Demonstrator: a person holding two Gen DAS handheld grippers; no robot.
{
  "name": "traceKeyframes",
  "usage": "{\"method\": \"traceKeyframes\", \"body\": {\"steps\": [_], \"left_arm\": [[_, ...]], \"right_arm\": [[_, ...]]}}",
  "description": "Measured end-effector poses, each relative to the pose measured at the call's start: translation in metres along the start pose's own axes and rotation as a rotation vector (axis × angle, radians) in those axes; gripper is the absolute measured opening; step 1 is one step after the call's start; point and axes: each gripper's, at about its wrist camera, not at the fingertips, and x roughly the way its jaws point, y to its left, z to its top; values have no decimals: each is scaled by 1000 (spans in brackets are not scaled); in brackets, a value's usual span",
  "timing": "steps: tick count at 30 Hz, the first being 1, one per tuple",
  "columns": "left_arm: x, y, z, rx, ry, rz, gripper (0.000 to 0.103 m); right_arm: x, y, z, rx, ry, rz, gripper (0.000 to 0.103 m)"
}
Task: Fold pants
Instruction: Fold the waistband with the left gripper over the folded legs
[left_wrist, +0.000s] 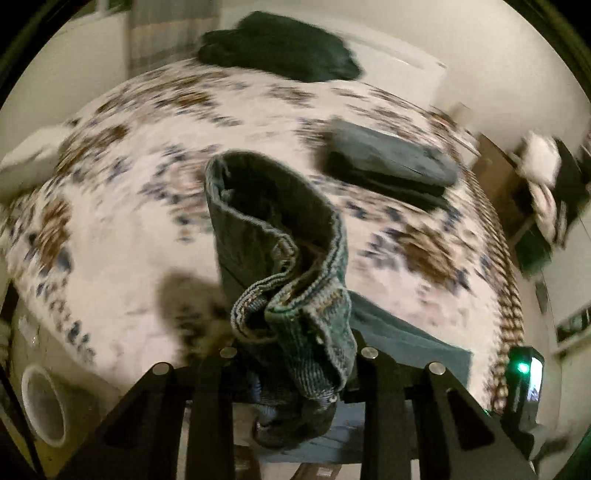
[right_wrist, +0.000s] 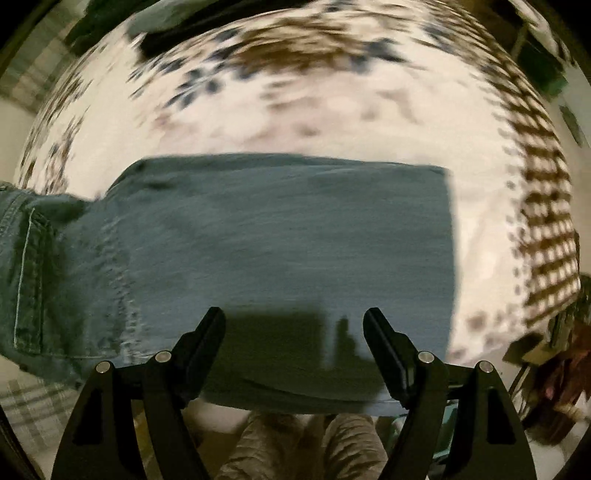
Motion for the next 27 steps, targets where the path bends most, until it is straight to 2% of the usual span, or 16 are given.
{"method": "traceKeyframes", "body": {"steps": [4,7,10,13,17,21,23,24,26,27], "left_arm": [[19,-70,-15,111,43,-55,24],[49,-119,-35,179,101,-79,24],[86,-156,-59,268,149,-46,24],[122,-171,-77,311,209,-12,24],[143,-177,-82,338,248,11,27],[137,-176,-68,280,306,-9,43],[126,-170,-62,233,327,-25,58],[121,-166,-59,211,327,-32,63],[109,-157,-51,172,335,-21,85],[104,-152,-47,160,337,-8,89]], "right_arm": [[-9,-71,-4,109,-2,-14,79],[-9,-115,-13,148,-2,-41,79],[-5,-161,-21,192,15,-52,79],[-4,-194,-25,211,22,-33,79],[-4,-216,-15,210,17,-2,79],[-11,-215,2,199,1,86,79],[-17,-213,10,189,-8,139,79],[-21,-213,15,187,-14,178,82],[-28,-213,22,191,-21,265,86],[-32,-208,25,192,-24,306,86]]}}
